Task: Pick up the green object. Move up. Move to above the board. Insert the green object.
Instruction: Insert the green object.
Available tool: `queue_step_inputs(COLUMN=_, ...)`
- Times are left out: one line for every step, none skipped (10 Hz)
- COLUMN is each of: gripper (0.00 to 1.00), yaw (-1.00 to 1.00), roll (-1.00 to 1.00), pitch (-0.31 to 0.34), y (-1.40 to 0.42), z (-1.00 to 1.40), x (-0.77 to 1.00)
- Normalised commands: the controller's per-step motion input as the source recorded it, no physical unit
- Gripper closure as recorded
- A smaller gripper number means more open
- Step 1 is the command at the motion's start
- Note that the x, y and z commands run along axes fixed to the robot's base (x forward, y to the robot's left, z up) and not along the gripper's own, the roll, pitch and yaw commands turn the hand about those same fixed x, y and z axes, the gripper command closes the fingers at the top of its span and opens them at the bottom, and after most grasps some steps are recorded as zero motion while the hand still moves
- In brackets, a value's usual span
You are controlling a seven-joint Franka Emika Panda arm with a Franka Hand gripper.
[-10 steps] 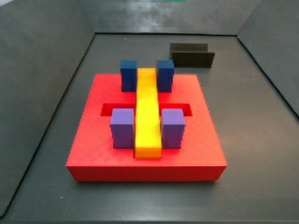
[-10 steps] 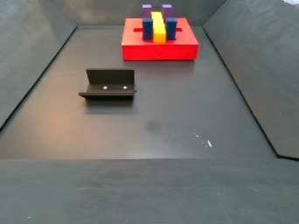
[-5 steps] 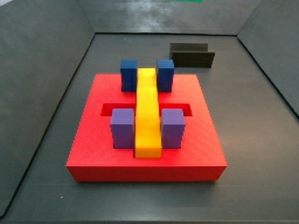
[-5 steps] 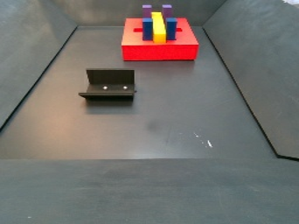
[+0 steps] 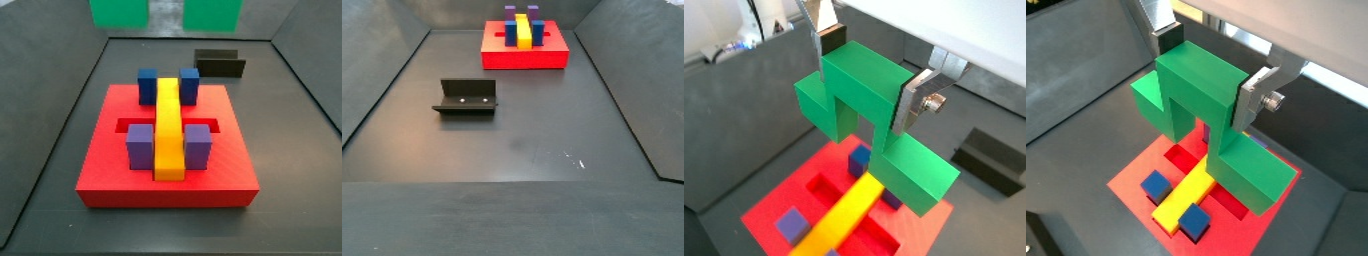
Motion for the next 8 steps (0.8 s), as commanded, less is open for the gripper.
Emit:
queue_step_inputs(gripper=1.0, yaw=0.0, roll=0.3, pitch=-0.016, y=-0.37, z=-0.67, x=0.21)
queue_step_inputs(gripper=1.0, yaw=0.0, roll=0.21, pitch=0.0, y=-0.28, z=-0.65, x=0.17)
queue_step_inputs(gripper=1.0, yaw=0.0, roll=0.0, pitch=0.0, y=-0.04, z=-0.58, x=0.11)
queue_step_inputs(gripper=1.0, yaw=0.0, roll=-0.11, pitch=0.0, y=0.0, z=-0.54, x=0.1)
queue_step_inputs(gripper=1.0, yaw=0.02, roll=-0.27, pitch=0.0, y=0.0, z=-0.53, x=0.11)
queue_step_inputs(gripper=1.0, yaw=0.08, roll=-0.35, pitch=0.0, y=0.02, z=-0.43, x=0.04)
queue_step_inputs(gripper=1.0, yaw=0.1, roll=-0.33, pitch=-0.107, y=0.05, z=-0.39, x=-0.11)
queue_step_inputs(gripper=1.0, yaw=0.01, roll=-0.07, pitch=-0.1, y=0.0, z=-0.16, x=-0.05)
